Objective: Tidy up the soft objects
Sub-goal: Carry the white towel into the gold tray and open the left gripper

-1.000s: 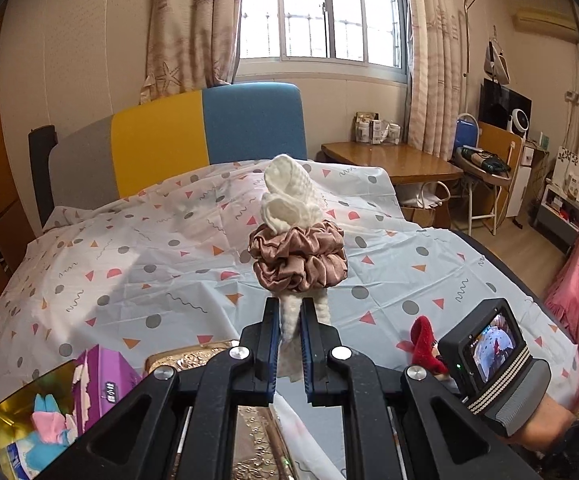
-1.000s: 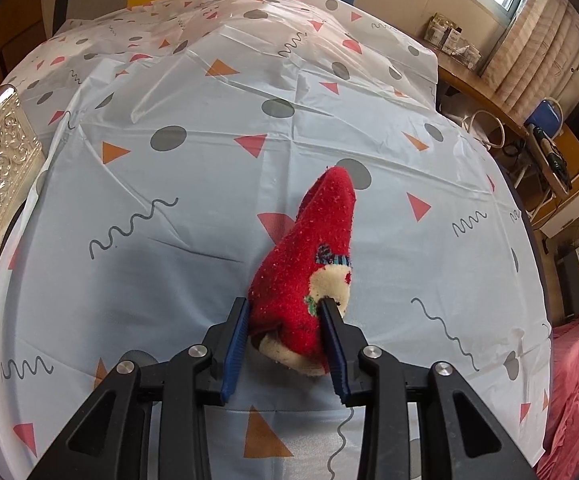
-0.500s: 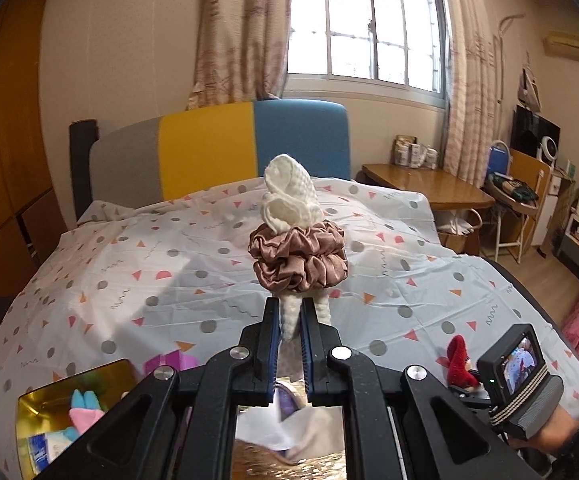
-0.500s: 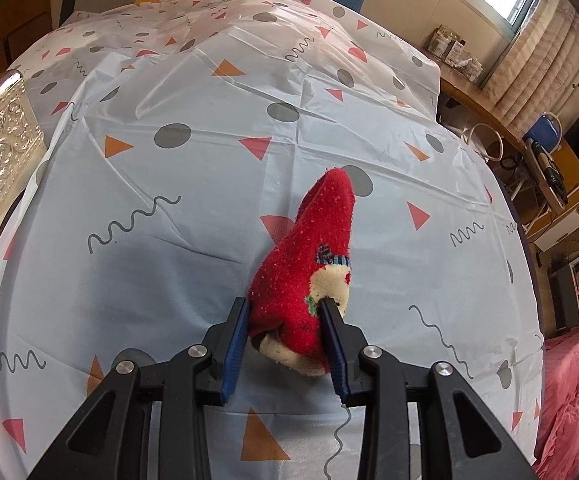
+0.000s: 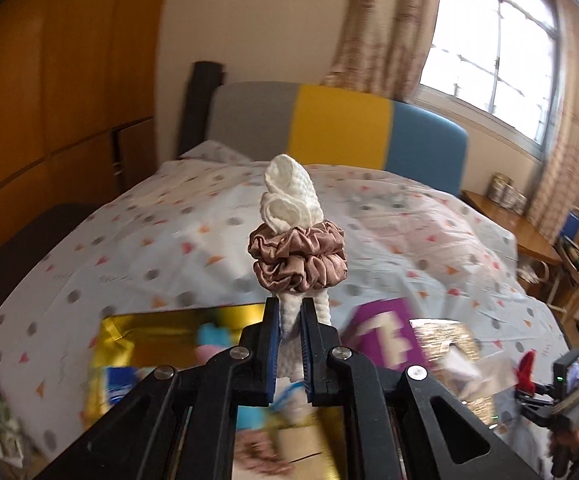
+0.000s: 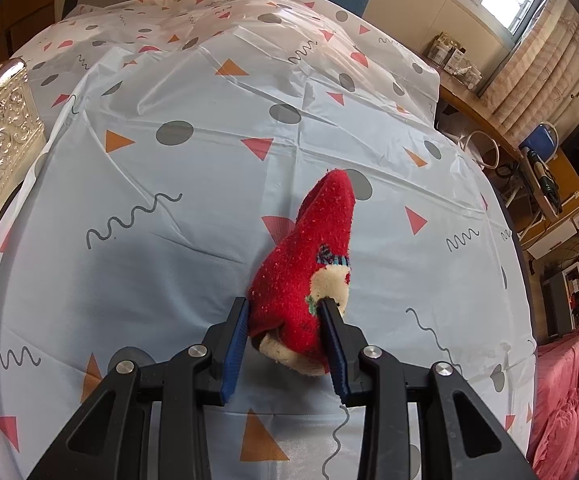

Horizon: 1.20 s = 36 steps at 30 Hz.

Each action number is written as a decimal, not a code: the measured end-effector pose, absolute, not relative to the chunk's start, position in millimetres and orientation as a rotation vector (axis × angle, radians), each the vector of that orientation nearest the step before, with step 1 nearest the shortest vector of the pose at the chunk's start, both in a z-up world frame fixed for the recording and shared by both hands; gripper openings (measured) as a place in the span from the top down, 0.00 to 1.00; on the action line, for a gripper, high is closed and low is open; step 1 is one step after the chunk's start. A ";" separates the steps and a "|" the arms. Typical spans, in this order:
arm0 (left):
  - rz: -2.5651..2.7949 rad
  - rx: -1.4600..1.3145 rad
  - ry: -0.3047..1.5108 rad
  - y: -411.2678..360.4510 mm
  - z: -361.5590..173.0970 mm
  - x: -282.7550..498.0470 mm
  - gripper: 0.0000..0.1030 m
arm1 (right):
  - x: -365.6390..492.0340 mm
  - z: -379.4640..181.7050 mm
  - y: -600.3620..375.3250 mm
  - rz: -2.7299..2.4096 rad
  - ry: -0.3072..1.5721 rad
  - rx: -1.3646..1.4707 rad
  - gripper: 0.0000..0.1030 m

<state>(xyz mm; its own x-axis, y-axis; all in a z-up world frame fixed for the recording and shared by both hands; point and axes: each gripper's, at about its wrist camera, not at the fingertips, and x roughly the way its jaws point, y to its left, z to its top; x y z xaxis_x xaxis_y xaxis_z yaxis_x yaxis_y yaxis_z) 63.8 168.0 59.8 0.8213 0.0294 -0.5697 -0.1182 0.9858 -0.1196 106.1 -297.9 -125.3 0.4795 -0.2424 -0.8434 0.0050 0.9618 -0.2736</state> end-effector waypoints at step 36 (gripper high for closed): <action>0.272 -0.258 0.963 227.7 -92.1 1.8 0.86 | 104.5 -126.9 -293.8 -0.172 1.052 -0.265 0.65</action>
